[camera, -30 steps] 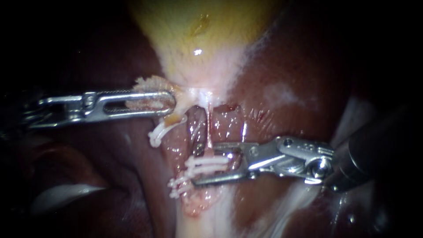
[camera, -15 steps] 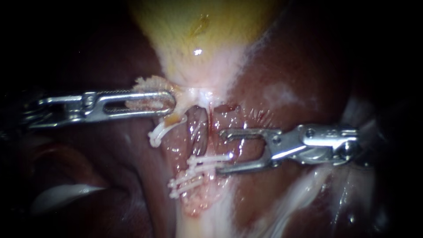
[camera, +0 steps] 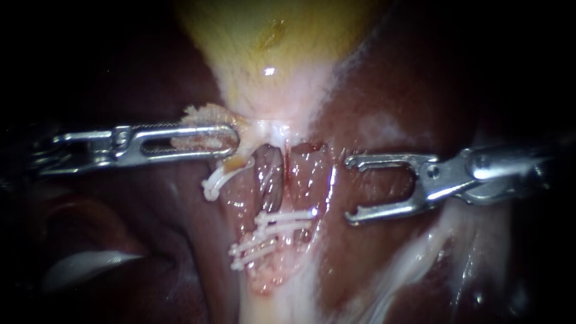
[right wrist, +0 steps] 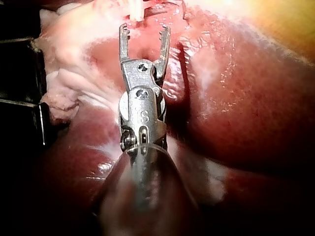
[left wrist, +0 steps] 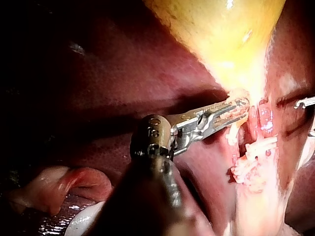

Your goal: Going back second clip right tube

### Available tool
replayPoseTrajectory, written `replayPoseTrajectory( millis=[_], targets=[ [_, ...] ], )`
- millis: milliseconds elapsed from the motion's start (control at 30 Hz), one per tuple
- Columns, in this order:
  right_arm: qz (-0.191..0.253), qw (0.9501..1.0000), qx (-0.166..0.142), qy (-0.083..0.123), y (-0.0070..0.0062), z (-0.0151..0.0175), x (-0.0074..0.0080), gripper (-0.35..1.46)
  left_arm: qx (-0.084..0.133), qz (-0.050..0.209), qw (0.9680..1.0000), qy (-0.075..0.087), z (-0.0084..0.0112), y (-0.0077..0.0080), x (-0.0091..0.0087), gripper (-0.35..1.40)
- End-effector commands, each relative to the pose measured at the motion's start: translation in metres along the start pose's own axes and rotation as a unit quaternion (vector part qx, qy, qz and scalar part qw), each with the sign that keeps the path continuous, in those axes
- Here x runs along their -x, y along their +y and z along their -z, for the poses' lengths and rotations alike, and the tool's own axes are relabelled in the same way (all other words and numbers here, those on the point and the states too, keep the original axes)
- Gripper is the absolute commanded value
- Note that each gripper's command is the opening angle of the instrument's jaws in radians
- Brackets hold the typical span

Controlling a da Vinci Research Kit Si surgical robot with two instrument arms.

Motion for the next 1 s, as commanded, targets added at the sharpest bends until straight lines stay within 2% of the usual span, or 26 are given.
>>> replayPoseTrajectory(
  millis=[33, 267, 400, 733, 1000],
  targets=[
    [0.002, 1.0, 0.001, -0.001, 0.0, 0.0002, 0.0, 0.5, 0.0, 0.0, 1.0, 0.0, -0.0001, 0.0, 0.0, -0.35],
    [0.0, 1.0, 0.002, -0.002, -0.0001, 0.0008, 0.0001, 0.5, 0.001, -0.002, 1.0, -0.001, -0.0007, 0.0004, -0.0004, -0.35],
    [0.0, 1.0, 0.003, 0.0, -0.0002, 0.0009, 0.0001, 0.5, 0.002, -0.004, 1.0, -0.005, -0.0018, 0.0009, -0.0012, -0.35],
    [0.0, 1.0, 0.003, 0.001, -0.0004, 0.0009, 0.0, 0.5, 0.005, -0.007, 1.0, 0.005, -0.0051, 0.0033, -0.0023, -0.35],
    [0.0, 1.0, 0.003, 0.001, -0.0005, 0.0009, -0.0001, 0.5, 0.006, -0.007, 0.9999, 0.009, -0.0063, 0.0037, -0.0024, -0.35]
  ],
)
